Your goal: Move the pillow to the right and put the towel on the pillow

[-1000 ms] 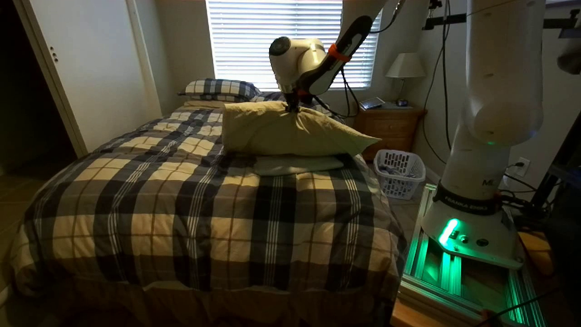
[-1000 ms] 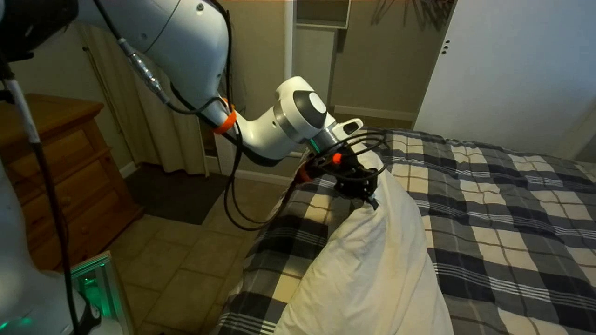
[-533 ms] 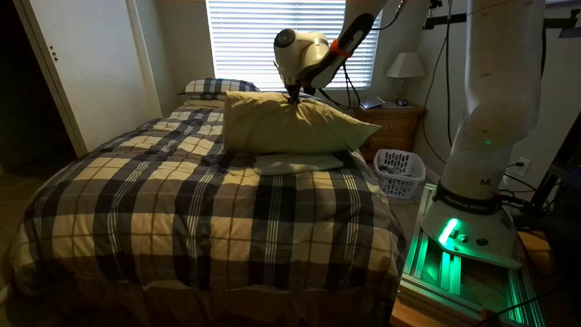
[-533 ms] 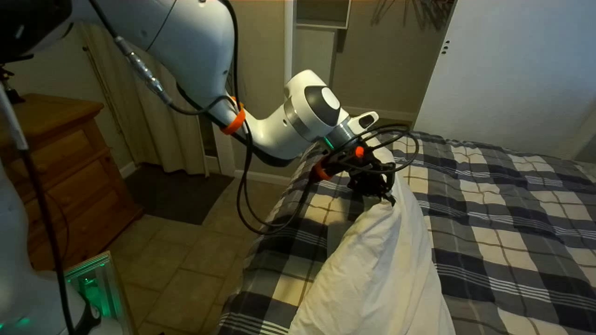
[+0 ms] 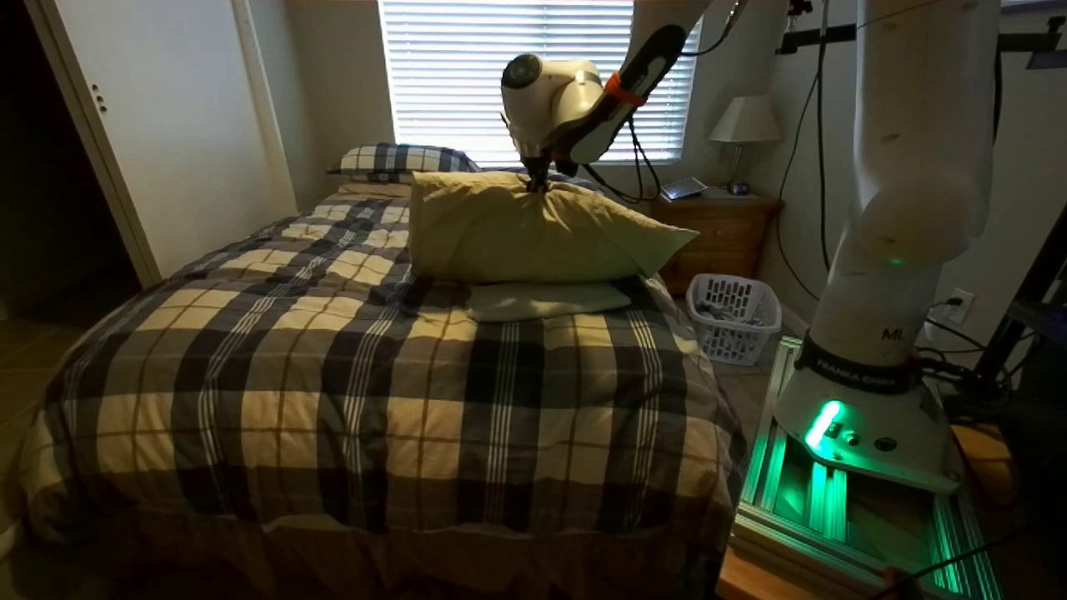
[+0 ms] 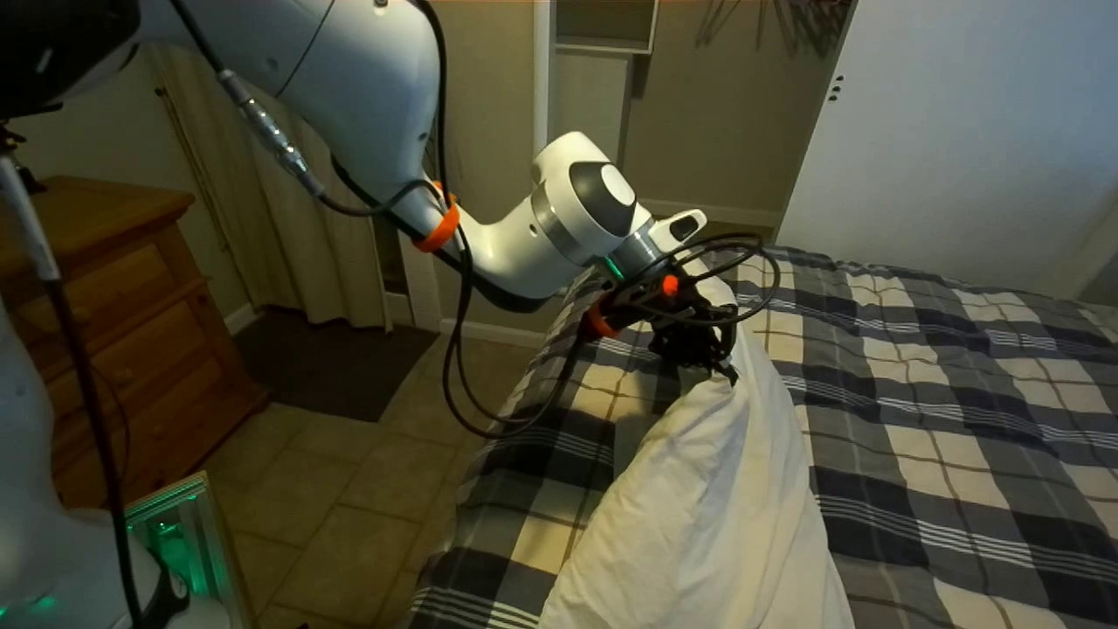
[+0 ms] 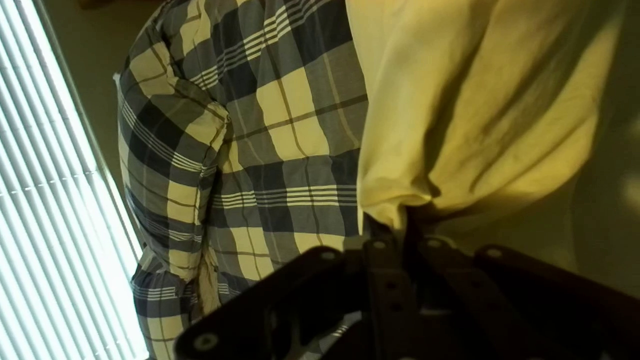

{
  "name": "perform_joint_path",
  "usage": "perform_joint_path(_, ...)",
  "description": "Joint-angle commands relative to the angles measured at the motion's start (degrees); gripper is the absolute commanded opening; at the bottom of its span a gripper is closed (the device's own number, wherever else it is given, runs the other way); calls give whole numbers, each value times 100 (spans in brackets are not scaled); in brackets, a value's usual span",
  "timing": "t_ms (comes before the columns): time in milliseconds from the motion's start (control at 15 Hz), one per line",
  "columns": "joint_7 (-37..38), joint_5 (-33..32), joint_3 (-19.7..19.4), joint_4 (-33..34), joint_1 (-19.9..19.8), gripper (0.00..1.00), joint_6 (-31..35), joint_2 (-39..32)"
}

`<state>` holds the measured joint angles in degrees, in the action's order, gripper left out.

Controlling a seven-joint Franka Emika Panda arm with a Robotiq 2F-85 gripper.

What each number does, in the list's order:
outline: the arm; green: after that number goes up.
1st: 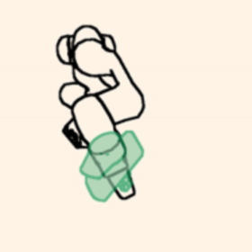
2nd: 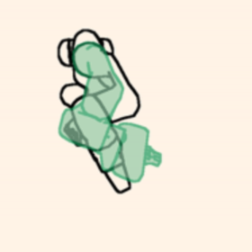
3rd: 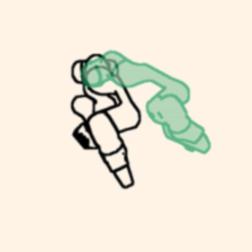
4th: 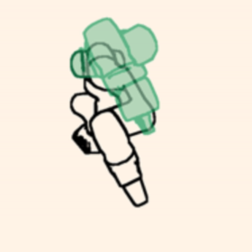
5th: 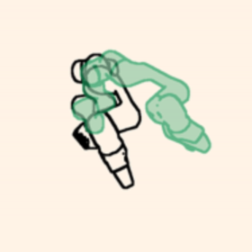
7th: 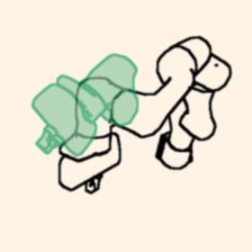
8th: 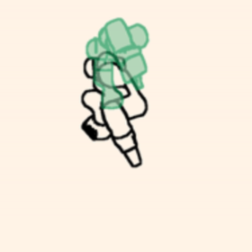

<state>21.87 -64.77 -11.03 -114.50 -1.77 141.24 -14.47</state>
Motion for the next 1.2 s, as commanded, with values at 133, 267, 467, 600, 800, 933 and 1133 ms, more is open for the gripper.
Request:
perform_joint_path(133,845,-807,-144,656,-199,5,77,-378)
perform_joint_path(267,1318,-1621,-271,1017,-267,4,195,-623)
perform_joint_path(467,1996,-2789,-336,1597,-504,4,432,-1012)
perform_joint_path(600,2421,-3365,-272,1934,-719,4,541,-1264)
perform_joint_path(800,2749,-3670,-136,2327,-1013,4,629,-1608)
perform_joint_path(933,2939,-3571,-30,2592,-1201,4,809,-1776)
perform_joint_path(1133,3242,-3436,-47,3097,-1381,4,1436,-2035)
